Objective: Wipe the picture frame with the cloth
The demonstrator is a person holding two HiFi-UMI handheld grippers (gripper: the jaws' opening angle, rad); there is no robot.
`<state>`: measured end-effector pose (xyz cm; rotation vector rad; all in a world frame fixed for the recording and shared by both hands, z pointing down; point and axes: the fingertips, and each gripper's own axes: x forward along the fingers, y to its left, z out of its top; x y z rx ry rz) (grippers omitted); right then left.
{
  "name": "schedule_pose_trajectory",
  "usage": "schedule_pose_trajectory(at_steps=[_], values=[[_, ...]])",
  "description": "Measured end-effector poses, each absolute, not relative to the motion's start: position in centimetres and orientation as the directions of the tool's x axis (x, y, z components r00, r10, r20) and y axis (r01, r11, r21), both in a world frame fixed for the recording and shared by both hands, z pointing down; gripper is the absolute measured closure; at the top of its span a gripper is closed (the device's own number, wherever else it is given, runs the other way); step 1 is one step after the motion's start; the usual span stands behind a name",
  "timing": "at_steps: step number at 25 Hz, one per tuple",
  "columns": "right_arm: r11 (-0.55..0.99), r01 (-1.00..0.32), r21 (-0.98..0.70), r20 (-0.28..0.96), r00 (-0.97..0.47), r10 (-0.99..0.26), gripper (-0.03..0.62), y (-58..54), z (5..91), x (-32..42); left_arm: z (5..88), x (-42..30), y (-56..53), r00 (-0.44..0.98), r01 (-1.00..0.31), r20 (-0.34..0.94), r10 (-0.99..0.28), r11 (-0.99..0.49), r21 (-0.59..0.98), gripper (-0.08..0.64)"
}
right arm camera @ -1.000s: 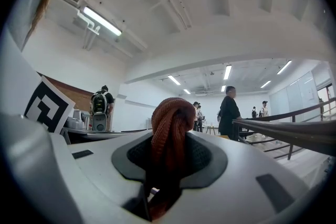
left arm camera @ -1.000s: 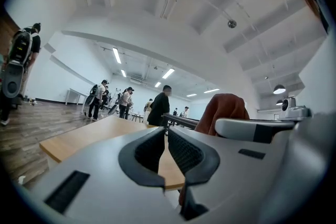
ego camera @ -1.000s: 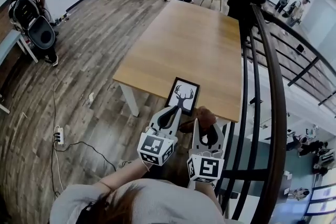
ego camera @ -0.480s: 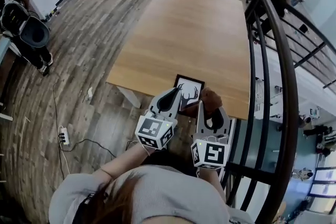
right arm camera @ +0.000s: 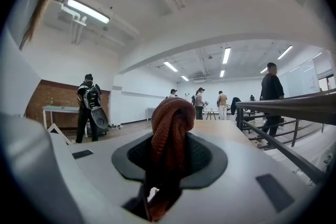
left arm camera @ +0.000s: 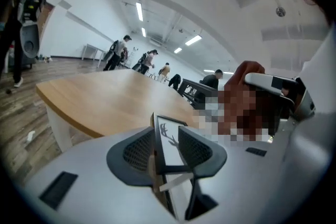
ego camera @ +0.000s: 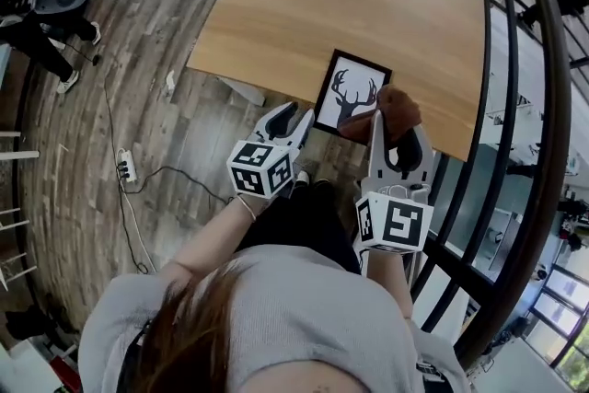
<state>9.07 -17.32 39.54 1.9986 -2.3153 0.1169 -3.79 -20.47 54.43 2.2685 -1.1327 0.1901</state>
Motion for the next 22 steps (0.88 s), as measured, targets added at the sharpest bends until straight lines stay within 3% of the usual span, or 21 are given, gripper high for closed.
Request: schedule_pose_trajectory(at_steps=[2,8,15,22], values=[[0.164,-0.986,-0.006,0.118,-0.164,-0.979,0.459,-17.6,40.2,8.9,56.7,-3.8,-19.9,0.677,-0.728,0.410,-0.611,-0.476,0.493,0.407],[0.173,-0.985,-0.026,0.157,-0.174,-0.972,0.459,-17.7,41.8,8.9,61.6,-2.8,-19.0,0.757,-0.647,0.474,-0.450,-0.416,0.638,0.407],[0.186,-0.982,-0.029,0.177,-0.188,-0.966,0.459,-17.8,42.8,9.2,62.0,0.0,-19.8,0.887,-0.439,0.349,-0.301,-0.316,0.841,0.407],[0.193,-0.981,-0.031,0.193,-0.195,-0.961,0.459,-18.3,43.2,8.5,62.2,0.8,-19.3,0.971,-0.182,0.138,-0.195,-0.231,0.956,0.407]])
